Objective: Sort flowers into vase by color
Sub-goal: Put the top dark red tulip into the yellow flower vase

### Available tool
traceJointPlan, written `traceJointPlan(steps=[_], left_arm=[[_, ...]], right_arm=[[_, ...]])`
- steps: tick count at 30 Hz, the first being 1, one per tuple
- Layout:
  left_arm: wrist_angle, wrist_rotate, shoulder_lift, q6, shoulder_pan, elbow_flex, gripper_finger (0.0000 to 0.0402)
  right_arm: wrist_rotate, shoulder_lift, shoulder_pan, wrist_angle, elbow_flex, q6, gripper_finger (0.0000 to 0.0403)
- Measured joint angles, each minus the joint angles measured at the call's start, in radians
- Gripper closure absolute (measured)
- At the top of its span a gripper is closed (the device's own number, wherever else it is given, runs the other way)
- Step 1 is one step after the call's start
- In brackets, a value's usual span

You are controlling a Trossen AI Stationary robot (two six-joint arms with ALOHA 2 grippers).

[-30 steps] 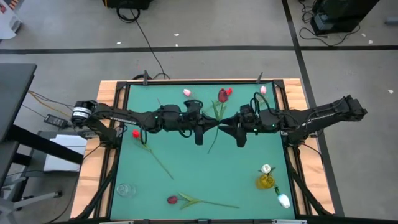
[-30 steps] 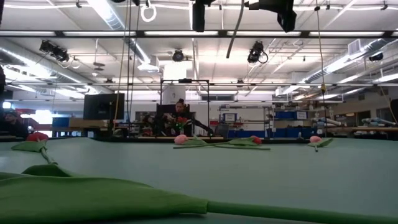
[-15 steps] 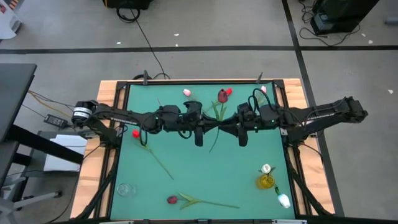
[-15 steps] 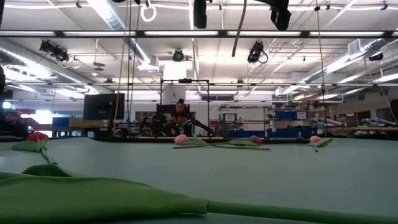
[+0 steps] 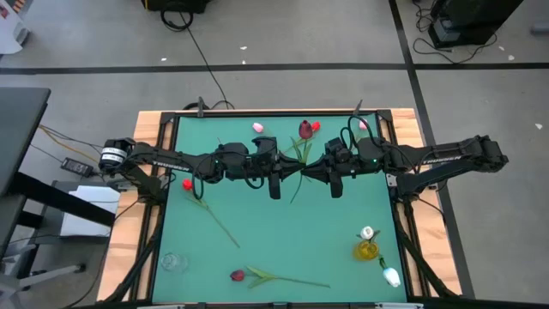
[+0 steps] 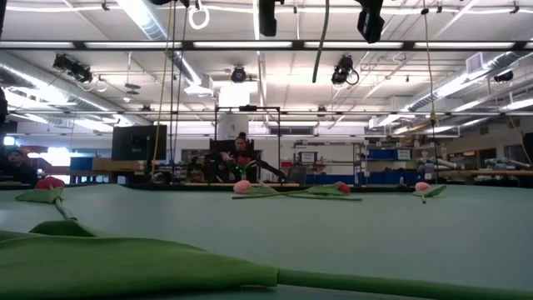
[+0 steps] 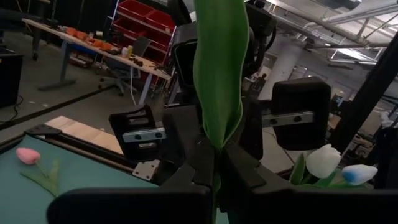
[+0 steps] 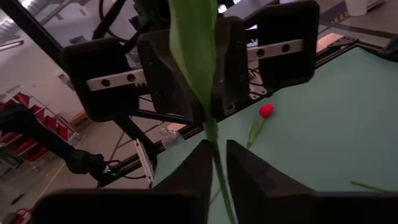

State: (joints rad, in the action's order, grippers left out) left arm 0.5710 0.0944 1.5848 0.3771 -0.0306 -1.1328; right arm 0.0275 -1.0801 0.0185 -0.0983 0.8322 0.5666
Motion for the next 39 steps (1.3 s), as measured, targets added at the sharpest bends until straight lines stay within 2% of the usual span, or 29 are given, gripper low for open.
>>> traceJointPlan(steps=[3, 8, 15, 21, 26, 28, 33, 39], left_arm=[[0.002, 0.0, 0.0, 0.001, 0.007, 0.0, 0.0382], [0.0, 0.01, -0.001, 0.005, 0.022, 0.0, 0.0369], [-0.026, 0.018, -0.009, 0.037, 0.057, 0.0, 0.0286], [-0.156, 0.007, -0.067, 0.022, 0.075, 0.0, 0.0232], [-0.29, 0.0, -0.117, 0.022, 0.08, 0.004, 0.0219], [-0.293, 0.002, -0.125, 0.022, 0.08, -0.002, 0.0219], [-0.375, 0.001, -0.148, 0.028, 0.075, 0.0, 0.0219], [-0.435, 0.001, -0.159, 0.059, 0.064, 0.0, 0.0219]], right_arm=[[0.01, -0.001, -0.003, -0.016, 0.0, -0.023, 0.039], [0.006, -0.001, -0.003, -0.015, 0.0, -0.043, 0.0396], [-0.059, 0.043, 0.009, 0.061, 0.0, -0.047, 0.04], [-0.169, 0.19, 0.052, 0.296, 0.0, -0.092, 0.0401], [-0.235, 0.347, 0.096, 0.461, 0.0, -0.098, 0.0402], [-0.243, 0.409, 0.121, 0.541, 0.0, -0.088, 0.0402], [-0.197, 0.531, 0.205, 0.695, 0.0, -0.038, 0.0402], [-0.069, 0.649, 0.311, 0.728, 0.0, -0.037, 0.0402]])
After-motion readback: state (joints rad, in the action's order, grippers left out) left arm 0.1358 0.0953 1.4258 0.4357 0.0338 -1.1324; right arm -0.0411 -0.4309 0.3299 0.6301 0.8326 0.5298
